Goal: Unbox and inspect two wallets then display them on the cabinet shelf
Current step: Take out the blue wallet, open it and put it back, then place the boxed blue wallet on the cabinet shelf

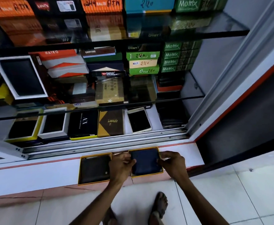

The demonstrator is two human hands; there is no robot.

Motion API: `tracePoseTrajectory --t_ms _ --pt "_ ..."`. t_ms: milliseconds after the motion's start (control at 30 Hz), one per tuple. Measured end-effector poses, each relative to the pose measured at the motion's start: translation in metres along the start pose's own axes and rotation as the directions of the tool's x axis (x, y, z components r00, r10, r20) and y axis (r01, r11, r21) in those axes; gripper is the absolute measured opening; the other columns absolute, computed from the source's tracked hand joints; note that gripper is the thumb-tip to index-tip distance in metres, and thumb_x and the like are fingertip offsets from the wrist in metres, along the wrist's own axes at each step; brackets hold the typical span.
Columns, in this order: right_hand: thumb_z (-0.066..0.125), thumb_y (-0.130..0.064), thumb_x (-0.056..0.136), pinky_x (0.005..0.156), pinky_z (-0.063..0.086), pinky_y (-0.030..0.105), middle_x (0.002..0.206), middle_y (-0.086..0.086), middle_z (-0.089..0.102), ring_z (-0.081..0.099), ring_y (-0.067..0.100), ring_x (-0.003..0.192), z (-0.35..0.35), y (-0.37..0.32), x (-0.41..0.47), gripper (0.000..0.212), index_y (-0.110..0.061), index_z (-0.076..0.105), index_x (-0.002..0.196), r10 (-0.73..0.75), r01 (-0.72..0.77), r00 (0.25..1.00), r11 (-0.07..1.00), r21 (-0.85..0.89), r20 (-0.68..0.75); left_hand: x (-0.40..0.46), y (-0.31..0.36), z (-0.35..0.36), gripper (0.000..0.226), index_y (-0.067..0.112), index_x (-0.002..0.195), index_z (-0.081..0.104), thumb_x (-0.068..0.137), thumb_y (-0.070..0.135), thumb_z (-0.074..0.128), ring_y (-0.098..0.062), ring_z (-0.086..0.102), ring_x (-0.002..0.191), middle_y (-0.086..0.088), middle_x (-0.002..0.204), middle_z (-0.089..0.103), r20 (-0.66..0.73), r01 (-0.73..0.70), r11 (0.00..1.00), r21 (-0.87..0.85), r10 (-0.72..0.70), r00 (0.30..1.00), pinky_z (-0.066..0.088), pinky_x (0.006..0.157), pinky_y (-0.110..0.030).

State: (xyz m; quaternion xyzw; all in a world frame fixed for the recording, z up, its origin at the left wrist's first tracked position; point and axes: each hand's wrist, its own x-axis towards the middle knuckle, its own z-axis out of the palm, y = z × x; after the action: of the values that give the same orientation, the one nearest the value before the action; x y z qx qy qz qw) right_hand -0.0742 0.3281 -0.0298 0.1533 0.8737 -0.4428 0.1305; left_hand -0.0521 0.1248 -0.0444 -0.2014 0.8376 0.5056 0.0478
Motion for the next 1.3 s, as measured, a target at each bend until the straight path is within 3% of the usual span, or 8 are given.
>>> tracePoseTrajectory --t_ms 167,267,467,600,700,1000,1200,1300 --pt "0.080 -0.015 0.077 0.090 0.055 0.030 0.104 0.003 0.075 0.069 0.019 0.092 0.003 0.004 0.003 0.024 -0.010 0.076 0.100 0.032 -0.032 0.999 0.999 -0.007 0.026 0.001 -0.003 0.006 0.017 0.006 0.081 0.074 0.077 0.022 0.078 -0.016 0.069 0.074 -0.006 0.080 0.078 -0.011 0.035 0.991 0.126 -0.034 0.999 0.056 0.071 -0.030" --pt "0.075 -0.010 0.081 0.088 0.052 0.027 0.105 0.006 0.078 0.065 0.012 0.086 0.000 -0.001 -0.003 0.016 -0.011 0.078 0.097 0.010 -0.010 0.999 1.000 -0.002 0.052 -0.001 0.005 0.003 0.013 0.005 0.084 0.076 0.077 0.016 0.076 -0.025 0.073 0.080 -0.011 0.085 0.078 0.031 0.061 0.992 0.114 -0.065 0.997 0.059 0.076 -0.039" --pt "0.073 -0.018 0.081 0.060 0.048 0.004 0.091 -0.002 0.080 0.071 0.007 0.064 -0.030 -0.039 -0.028 0.018 -0.025 0.079 0.097 -0.062 0.067 0.997 0.991 0.116 -0.045 -0.018 0.041 -0.039 0.024 0.016 0.092 0.076 0.070 0.014 0.082 -0.012 0.071 0.082 0.006 0.084 0.076 -0.125 0.000 0.997 -0.081 -0.010 0.992 0.056 0.076 -0.024" --pt "0.068 -0.007 0.083 0.081 0.061 0.035 0.085 -0.001 0.080 0.075 0.015 0.078 -0.058 -0.094 -0.046 0.021 -0.020 0.078 0.095 -0.200 0.228 0.972 0.937 0.266 -0.127 -0.026 0.093 -0.080 0.030 0.022 0.100 0.073 0.072 0.016 0.081 -0.004 0.069 0.080 0.009 0.090 0.075 -0.223 -0.166 0.968 -0.186 0.122 0.967 0.056 0.073 -0.023" --pt "0.061 -0.001 0.090 0.078 0.059 0.035 0.089 0.007 0.080 0.074 0.018 0.080 -0.078 -0.138 -0.055 0.025 -0.014 0.076 0.104 -0.326 0.364 0.931 0.854 0.371 -0.163 -0.025 0.130 -0.106 0.032 0.028 0.098 0.070 0.074 0.011 0.080 0.002 0.065 0.068 0.011 0.084 0.074 -0.302 -0.322 0.917 -0.235 0.246 0.921 0.052 0.064 -0.009" --pt "0.055 -0.009 0.093 0.080 0.057 0.025 0.094 -0.009 0.079 0.073 0.006 0.089 -0.092 -0.218 0.019 0.026 -0.021 0.073 0.107 -0.448 0.529 0.847 0.763 0.371 -0.287 0.041 0.209 -0.128 0.035 0.018 0.109 0.073 0.074 0.016 0.080 -0.004 0.068 0.069 0.009 0.091 0.077 -0.410 -0.533 0.834 -0.139 0.441 0.798 0.056 0.067 -0.021" --pt "0.053 -0.006 0.092 0.077 0.055 0.014 0.108 -0.001 0.074 0.067 0.009 0.093 -0.083 -0.232 0.074 0.033 -0.011 0.068 0.121 -0.380 0.459 0.883 0.822 0.337 -0.277 0.081 0.231 -0.109 0.040 0.020 0.117 0.069 0.078 0.018 0.078 0.003 0.064 0.072 0.014 0.088 0.069 -0.355 -0.491 0.869 -0.064 0.440 0.825 0.046 0.060 -0.002" --pt "0.052 -0.005 0.093 0.079 0.058 0.029 0.116 0.004 0.072 0.068 0.015 0.095 -0.081 -0.233 0.090 0.038 -0.013 0.063 0.128 -0.348 0.421 0.902 0.840 0.343 -0.254 0.096 0.233 -0.100 0.045 0.018 0.121 0.065 0.078 0.011 0.077 -0.003 0.067 0.079 0.024 0.087 0.064 -0.273 -0.467 0.879 -0.097 0.428 0.861 0.042 0.059 0.004"
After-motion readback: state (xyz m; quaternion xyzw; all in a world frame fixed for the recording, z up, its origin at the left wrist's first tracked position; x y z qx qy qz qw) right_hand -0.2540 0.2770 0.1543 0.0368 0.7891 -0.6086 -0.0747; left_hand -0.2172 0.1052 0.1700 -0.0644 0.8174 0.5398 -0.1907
